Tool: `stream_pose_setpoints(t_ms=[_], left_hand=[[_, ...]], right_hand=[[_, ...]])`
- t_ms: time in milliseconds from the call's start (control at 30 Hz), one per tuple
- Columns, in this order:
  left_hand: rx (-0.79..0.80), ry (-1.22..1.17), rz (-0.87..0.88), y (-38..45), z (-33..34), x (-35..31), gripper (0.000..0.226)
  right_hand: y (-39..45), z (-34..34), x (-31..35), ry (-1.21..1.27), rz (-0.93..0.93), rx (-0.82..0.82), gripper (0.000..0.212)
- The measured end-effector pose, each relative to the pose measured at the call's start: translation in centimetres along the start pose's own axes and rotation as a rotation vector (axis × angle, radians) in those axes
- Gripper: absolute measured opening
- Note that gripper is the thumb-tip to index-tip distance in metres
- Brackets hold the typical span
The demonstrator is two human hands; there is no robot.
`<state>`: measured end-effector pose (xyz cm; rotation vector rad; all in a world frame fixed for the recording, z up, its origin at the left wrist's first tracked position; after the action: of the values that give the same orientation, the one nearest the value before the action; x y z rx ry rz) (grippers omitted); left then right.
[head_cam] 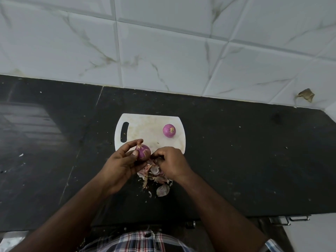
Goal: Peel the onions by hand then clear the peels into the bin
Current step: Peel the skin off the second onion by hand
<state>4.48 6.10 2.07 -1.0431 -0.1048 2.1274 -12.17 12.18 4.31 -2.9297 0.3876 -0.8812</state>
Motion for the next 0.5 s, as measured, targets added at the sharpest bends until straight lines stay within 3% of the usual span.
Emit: stream_pose_setpoints(t_ms=[300,433,500], left_hand=[[-0.137,0.009,0.174,-0.1,-0.3,0.4,0.027],[-0.156,0.014,0.154,-0.5,-0.9,-0.5,0.027],[-0.159,0.026,0.111,-0.8,-0.9,-0.4,0.026]], right_hand=[[-1.1,-0.2,1.0,-0.178,-0.087,0.120,0.033],[-1.5,0.0,0.4,-0.068,-0.036,0.095,0.020],[-1.5,-0.2,0.6,-0.029,-0.048,0.124,0.024]])
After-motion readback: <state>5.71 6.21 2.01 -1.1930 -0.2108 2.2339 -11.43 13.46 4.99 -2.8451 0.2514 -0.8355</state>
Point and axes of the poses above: each hand's wrist, its own y-axis towards the middle knuckle, its own z-axis out of the palm, x = y × z, the point moved 2 cm from there along y, towards the middle knuckle, and after that the axes turned 11 degrees about -y, right-handed, at the moved point
